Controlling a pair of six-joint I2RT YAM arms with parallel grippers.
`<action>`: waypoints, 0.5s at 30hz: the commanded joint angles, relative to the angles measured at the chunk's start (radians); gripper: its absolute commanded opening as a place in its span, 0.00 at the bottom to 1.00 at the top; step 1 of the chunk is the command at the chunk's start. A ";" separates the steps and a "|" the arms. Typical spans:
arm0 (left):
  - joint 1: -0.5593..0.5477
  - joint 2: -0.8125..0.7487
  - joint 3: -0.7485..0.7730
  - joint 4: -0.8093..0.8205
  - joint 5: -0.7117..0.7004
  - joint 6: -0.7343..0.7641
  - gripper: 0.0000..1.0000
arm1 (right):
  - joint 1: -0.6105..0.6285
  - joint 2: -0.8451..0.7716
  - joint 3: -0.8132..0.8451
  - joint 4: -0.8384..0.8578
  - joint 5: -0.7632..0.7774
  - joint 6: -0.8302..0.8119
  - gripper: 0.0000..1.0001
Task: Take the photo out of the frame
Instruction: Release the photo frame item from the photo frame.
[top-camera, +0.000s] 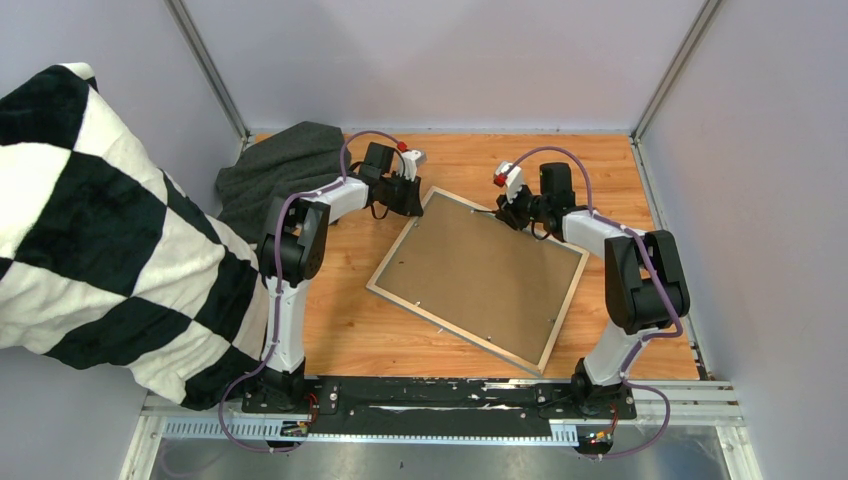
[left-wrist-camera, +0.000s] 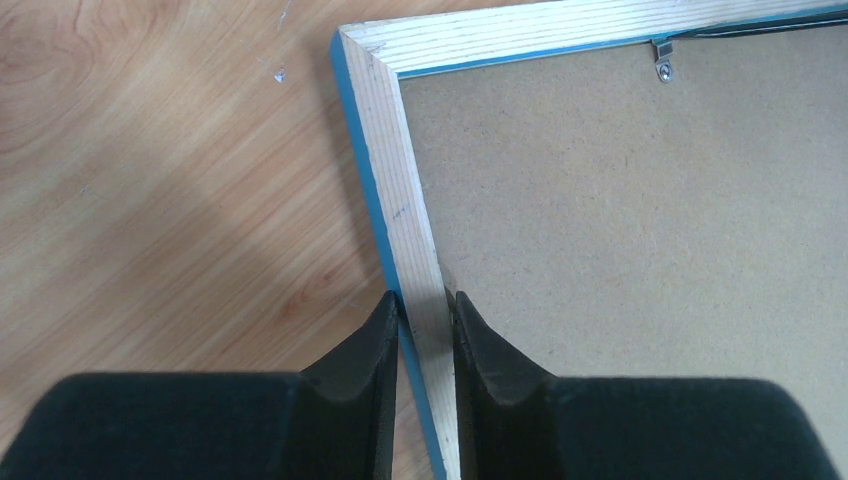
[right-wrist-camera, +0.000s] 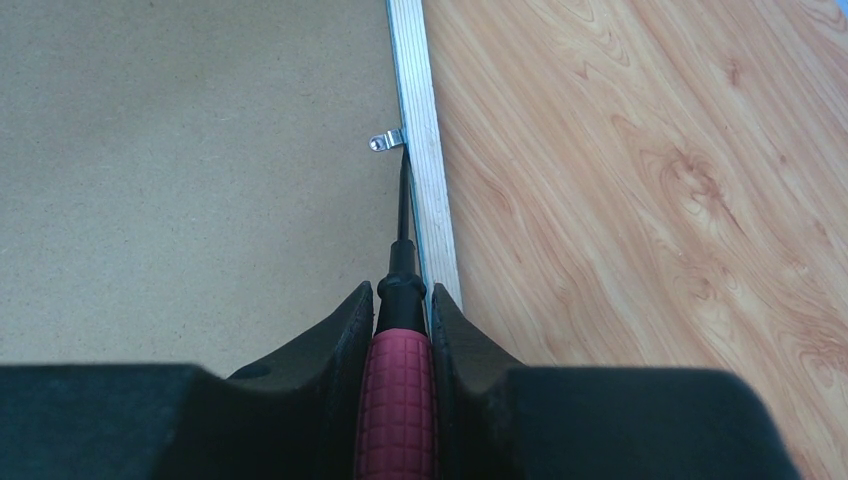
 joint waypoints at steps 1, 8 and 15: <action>-0.028 0.084 -0.049 -0.122 0.056 0.029 0.00 | 0.003 0.017 0.021 -0.012 -0.010 0.004 0.00; -0.028 0.086 -0.049 -0.122 0.057 0.028 0.00 | 0.000 -0.053 -0.004 0.016 0.030 -0.005 0.00; -0.028 0.086 -0.048 -0.123 0.058 0.029 0.00 | -0.003 -0.101 -0.027 0.049 0.016 0.005 0.00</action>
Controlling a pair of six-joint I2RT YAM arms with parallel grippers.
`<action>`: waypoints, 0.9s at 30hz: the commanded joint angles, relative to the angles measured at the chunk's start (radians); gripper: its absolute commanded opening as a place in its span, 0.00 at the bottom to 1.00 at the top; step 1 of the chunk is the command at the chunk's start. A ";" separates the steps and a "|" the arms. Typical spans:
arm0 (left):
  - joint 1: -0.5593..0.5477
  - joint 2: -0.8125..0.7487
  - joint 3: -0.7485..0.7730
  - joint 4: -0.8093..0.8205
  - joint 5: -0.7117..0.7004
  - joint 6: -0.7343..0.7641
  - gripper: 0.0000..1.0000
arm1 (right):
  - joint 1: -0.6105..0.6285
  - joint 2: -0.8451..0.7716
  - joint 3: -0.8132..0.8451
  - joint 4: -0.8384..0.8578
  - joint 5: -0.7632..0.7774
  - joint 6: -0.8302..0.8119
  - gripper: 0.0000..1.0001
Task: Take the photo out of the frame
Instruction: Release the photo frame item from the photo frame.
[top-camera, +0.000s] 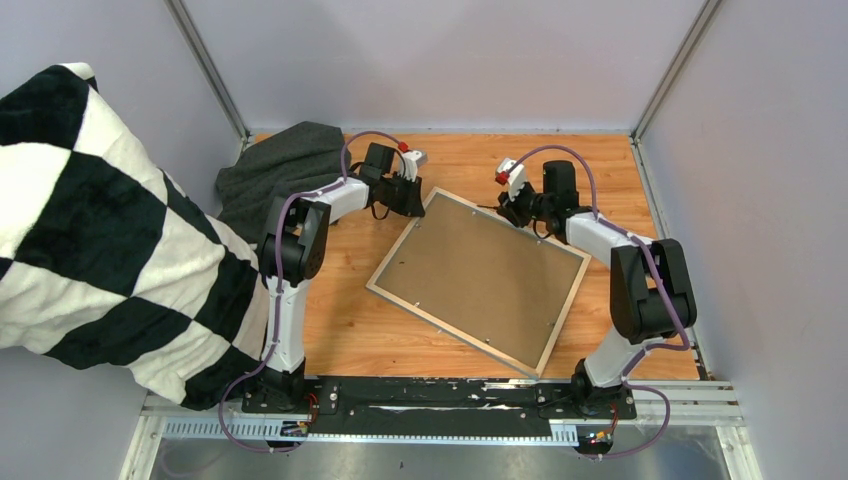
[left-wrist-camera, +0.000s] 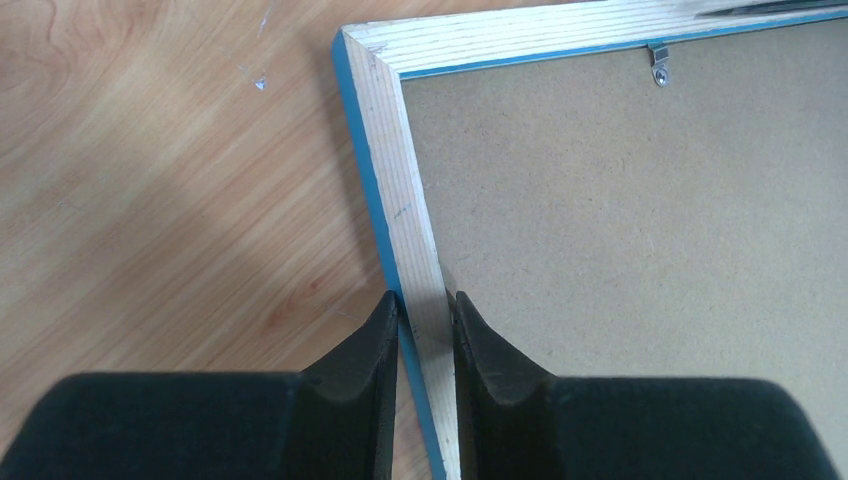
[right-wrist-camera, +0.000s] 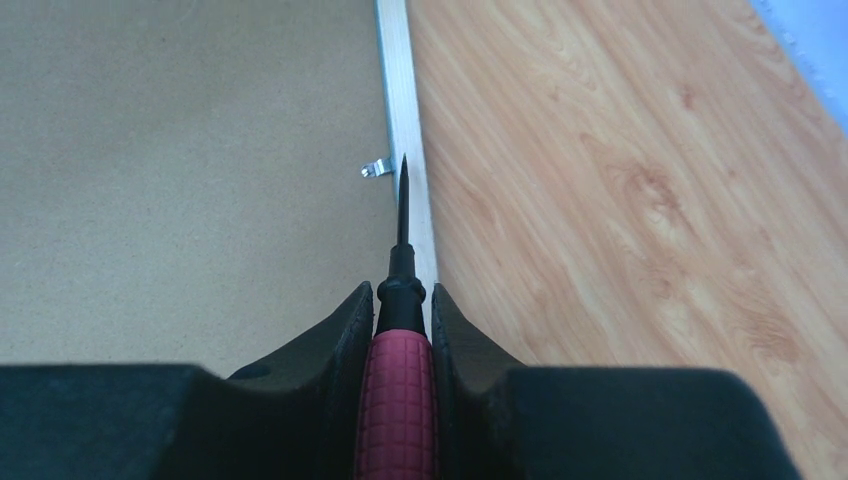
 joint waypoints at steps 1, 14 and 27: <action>-0.028 0.081 -0.049 -0.131 0.038 0.027 0.00 | -0.004 -0.045 -0.013 0.049 0.005 0.003 0.00; -0.028 0.081 -0.047 -0.132 0.041 0.030 0.00 | -0.004 0.017 0.022 -0.042 -0.015 -0.040 0.00; -0.028 0.082 -0.046 -0.132 0.043 0.030 0.00 | -0.005 0.012 0.026 -0.073 -0.050 -0.054 0.00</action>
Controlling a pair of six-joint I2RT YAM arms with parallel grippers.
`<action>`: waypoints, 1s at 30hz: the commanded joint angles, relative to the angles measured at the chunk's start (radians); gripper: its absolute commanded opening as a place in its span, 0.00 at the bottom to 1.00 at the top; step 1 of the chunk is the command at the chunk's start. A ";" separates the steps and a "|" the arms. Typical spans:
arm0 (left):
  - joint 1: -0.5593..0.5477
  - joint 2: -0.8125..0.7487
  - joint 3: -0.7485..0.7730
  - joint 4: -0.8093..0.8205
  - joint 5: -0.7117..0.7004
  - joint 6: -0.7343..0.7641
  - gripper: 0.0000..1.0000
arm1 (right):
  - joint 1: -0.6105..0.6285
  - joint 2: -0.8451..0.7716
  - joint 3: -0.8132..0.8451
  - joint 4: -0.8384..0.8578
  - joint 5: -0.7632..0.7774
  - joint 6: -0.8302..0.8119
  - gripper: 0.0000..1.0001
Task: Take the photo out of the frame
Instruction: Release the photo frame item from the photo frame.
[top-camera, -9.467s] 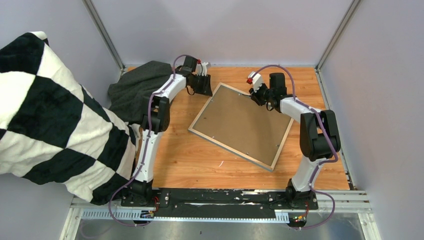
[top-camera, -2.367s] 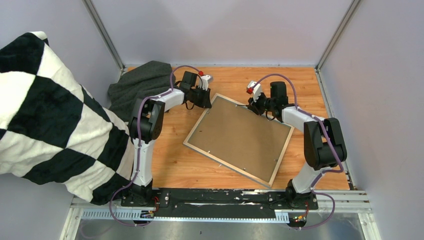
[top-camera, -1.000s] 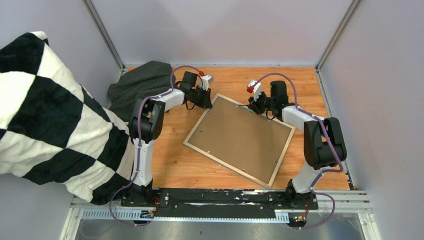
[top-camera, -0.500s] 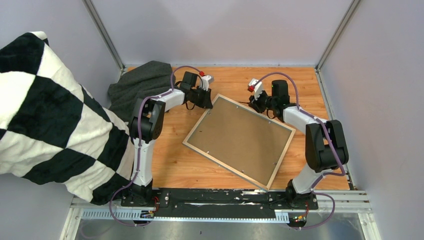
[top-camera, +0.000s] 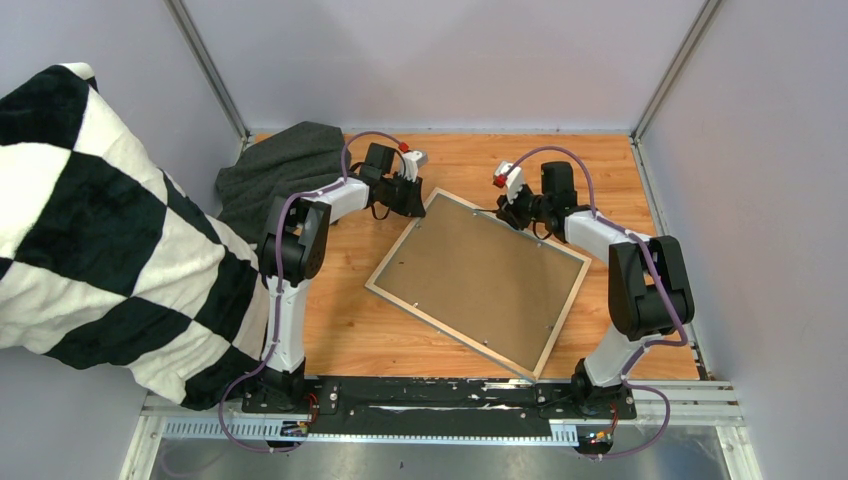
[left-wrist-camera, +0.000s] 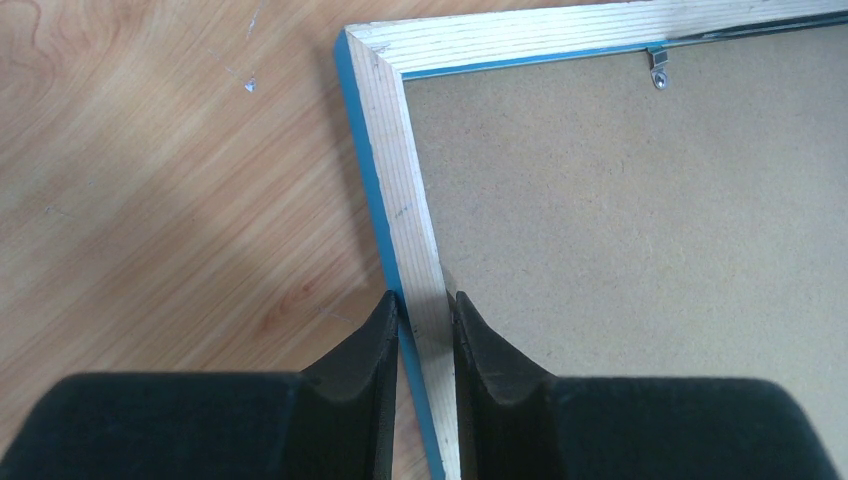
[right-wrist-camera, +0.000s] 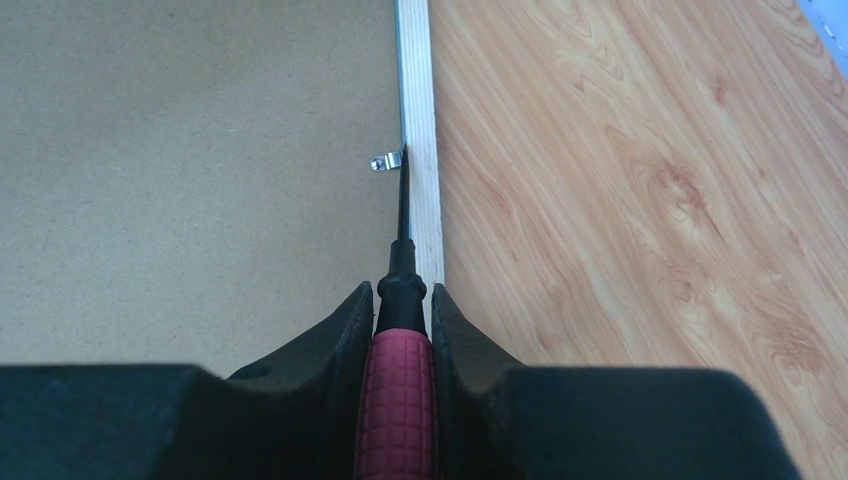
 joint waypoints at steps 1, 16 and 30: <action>-0.027 0.080 -0.046 -0.134 0.028 0.026 0.00 | -0.005 -0.008 0.012 -0.040 -0.053 -0.019 0.00; -0.027 0.080 -0.045 -0.136 0.031 0.027 0.00 | -0.015 -0.008 0.025 -0.071 -0.024 -0.040 0.00; -0.027 0.082 -0.045 -0.136 0.032 0.028 0.00 | -0.025 -0.019 0.026 -0.067 -0.027 -0.032 0.00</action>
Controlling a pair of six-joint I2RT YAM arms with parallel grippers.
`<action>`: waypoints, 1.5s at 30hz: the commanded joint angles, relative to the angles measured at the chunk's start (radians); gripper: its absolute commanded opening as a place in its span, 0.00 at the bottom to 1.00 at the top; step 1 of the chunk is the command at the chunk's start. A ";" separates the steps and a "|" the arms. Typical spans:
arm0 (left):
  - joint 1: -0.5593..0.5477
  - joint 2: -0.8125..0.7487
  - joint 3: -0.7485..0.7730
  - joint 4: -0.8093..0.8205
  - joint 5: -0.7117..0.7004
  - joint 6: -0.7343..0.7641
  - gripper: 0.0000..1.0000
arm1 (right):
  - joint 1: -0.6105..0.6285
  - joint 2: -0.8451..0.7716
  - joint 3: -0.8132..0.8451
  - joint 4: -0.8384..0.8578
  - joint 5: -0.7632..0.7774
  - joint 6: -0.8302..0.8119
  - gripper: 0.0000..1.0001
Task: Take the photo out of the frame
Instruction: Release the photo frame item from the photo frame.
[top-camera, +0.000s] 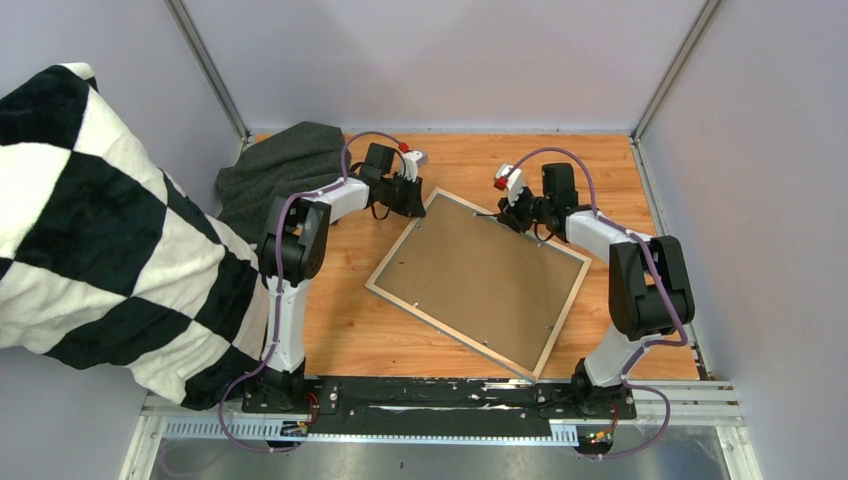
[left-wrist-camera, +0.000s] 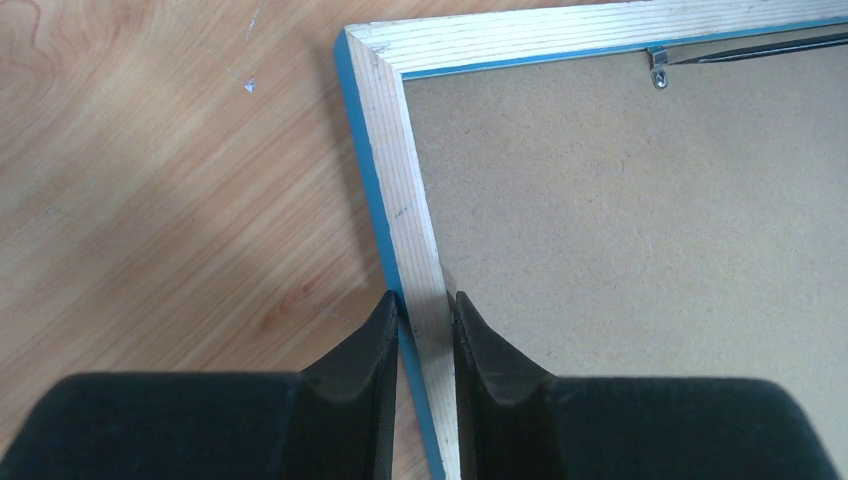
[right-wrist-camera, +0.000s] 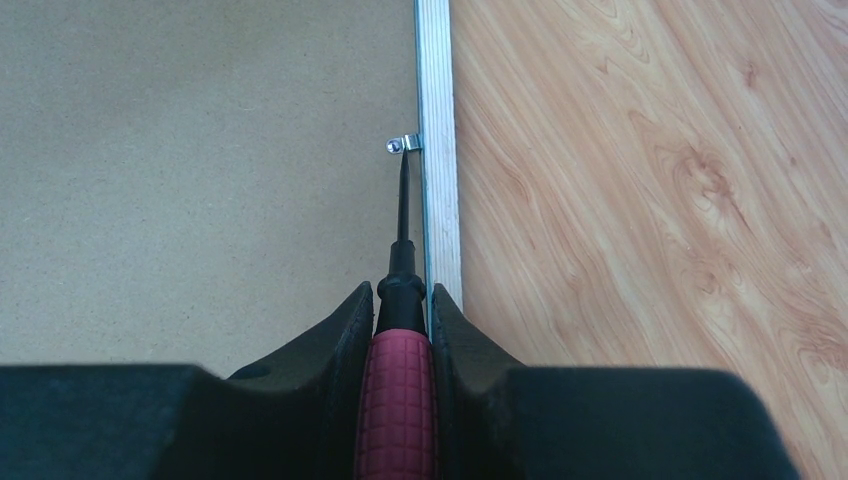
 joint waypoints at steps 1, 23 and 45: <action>-0.027 0.081 -0.044 -0.136 0.031 0.027 0.00 | -0.018 -0.020 0.023 -0.016 -0.002 -0.012 0.00; -0.027 0.082 -0.044 -0.134 0.034 0.029 0.00 | -0.017 0.041 0.025 0.041 -0.005 0.058 0.00; -0.027 0.083 -0.042 -0.136 0.039 0.031 0.00 | -0.002 0.094 0.080 -0.057 -0.023 0.043 0.00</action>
